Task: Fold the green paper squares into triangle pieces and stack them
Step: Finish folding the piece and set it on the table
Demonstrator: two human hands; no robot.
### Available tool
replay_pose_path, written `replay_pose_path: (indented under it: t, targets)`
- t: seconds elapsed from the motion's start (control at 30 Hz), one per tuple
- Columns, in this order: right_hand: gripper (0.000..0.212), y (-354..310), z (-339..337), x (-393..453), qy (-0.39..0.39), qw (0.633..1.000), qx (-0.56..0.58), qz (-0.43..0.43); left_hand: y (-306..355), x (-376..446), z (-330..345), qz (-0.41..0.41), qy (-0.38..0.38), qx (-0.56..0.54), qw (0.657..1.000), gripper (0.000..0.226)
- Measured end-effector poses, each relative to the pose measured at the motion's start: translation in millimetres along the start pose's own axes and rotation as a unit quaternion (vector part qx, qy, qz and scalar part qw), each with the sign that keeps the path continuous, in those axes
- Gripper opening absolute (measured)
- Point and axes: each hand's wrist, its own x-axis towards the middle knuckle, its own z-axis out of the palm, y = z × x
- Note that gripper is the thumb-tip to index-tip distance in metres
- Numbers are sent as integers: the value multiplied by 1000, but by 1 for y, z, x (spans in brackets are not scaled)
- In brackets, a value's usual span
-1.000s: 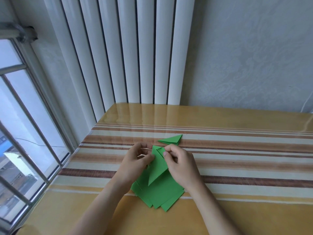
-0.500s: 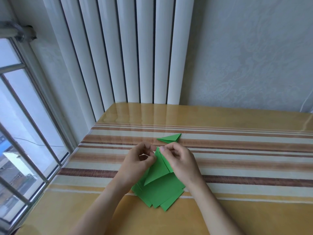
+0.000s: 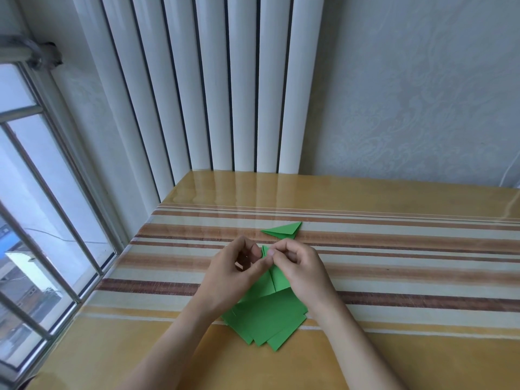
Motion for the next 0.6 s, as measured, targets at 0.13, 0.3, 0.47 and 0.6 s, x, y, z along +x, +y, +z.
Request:
replay_pose_path:
  t: [0.13,0.3,0.47,0.6]
  targets:
    - [17,-3,-2,-1,-21,1000,19,12,1,0,-3,-20,-1,-19,1000,34]
    - [12,-1,0,-1,-24,1000,-8,7,4,-1,-5,-45,-11,-34,998,22]
    - [12,3,-1,-1,10,1000,-29,6,12,-2,-11,-102,-21,-77,992,28]
    - [8,5,-2,0,16,998,-55,-5,11,-2,-12,-132,-57,-92,985,19]
